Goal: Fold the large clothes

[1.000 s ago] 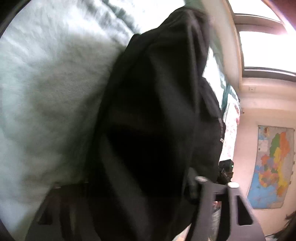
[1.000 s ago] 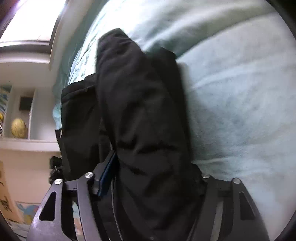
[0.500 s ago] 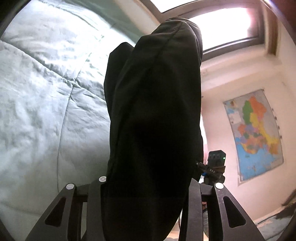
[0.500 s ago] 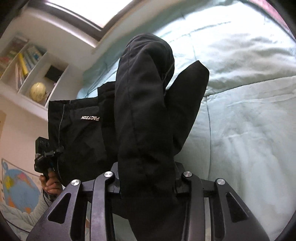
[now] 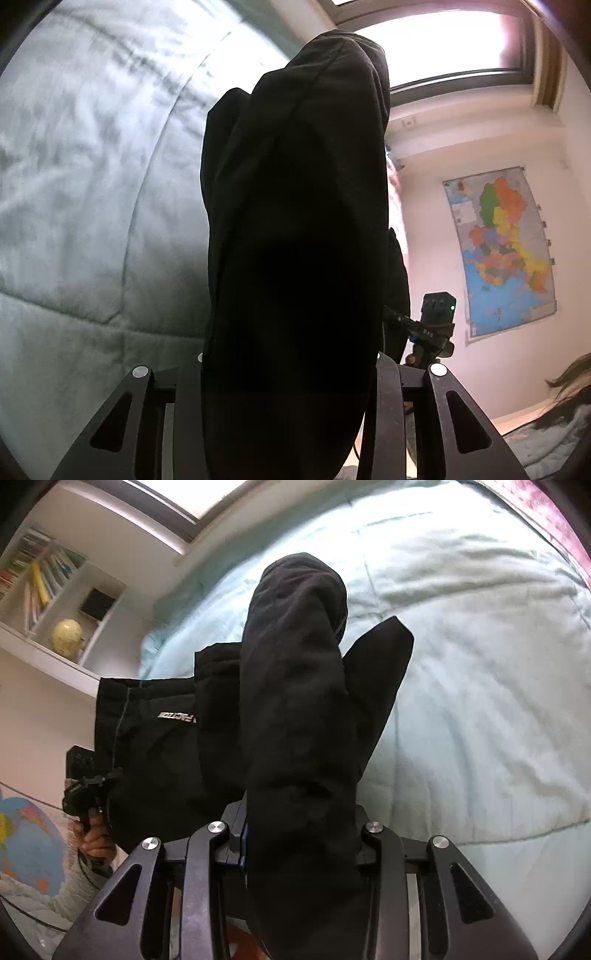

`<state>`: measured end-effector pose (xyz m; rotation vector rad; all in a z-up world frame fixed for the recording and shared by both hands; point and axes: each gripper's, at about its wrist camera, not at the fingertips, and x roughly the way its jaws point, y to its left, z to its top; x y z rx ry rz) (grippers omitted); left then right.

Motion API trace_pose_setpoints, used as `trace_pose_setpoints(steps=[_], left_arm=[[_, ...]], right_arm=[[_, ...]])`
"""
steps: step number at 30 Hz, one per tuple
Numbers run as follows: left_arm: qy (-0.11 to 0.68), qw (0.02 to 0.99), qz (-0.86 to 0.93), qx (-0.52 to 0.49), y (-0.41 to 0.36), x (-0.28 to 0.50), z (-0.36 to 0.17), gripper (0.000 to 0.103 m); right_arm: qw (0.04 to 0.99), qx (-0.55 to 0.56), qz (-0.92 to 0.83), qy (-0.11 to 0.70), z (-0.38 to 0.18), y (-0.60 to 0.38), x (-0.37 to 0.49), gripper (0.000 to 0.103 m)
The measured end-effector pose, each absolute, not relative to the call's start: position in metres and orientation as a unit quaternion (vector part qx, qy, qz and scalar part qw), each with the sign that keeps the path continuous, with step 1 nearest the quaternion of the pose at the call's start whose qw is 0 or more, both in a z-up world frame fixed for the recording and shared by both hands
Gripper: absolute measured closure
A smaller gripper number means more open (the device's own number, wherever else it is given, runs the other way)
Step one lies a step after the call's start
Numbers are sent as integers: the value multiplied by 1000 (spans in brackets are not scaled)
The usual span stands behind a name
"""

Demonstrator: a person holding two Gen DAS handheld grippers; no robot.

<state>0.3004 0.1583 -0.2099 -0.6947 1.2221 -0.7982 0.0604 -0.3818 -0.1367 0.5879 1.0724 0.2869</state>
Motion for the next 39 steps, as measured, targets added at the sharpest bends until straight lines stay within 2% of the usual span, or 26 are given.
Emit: trace_pose_setpoints(steps=[3, 10, 13, 16, 18, 24, 28, 30, 34, 36, 39], left_arm=[[551, 691, -348, -312, 171, 293, -244, 64], [526, 681, -346, -375, 215, 292, -318, 60], [508, 659, -361, -421, 226, 292, -347, 57], [489, 659, -378, -428, 231, 289, -353, 55], [477, 662, -385, -430, 236, 284, -352, 55], [434, 725, -335, -416, 292, 249, -327, 54], [420, 818, -249, -303, 308, 213, -272, 54], [399, 835, -262, -274, 290, 201, -243, 54], [373, 868, -286, -160, 195, 196, -190, 54], [378, 870, -297, -105, 139, 201, -182, 54], [416, 851, -313, -71, 81, 221, -201, 54]], right_arm=[[808, 253, 123, 518, -162, -375, 57, 63], [829, 239, 101, 496, -194, -388, 59, 60], [830, 244, 87, 494, -223, -402, 60, 58], [835, 256, 83, 479, -245, -407, 52, 52], [839, 268, 84, 466, -250, -408, 47, 47], [856, 278, 36, 435, -256, -431, -11, 43], [878, 228, -38, 418, -224, -427, -52, 39], [900, 194, -45, 388, -194, -409, -65, 39], [916, 156, -1, 370, -159, -339, -45, 39], [918, 122, 1, 377, -157, -308, -29, 39], [913, 66, 3, 402, -163, -251, 8, 39]])
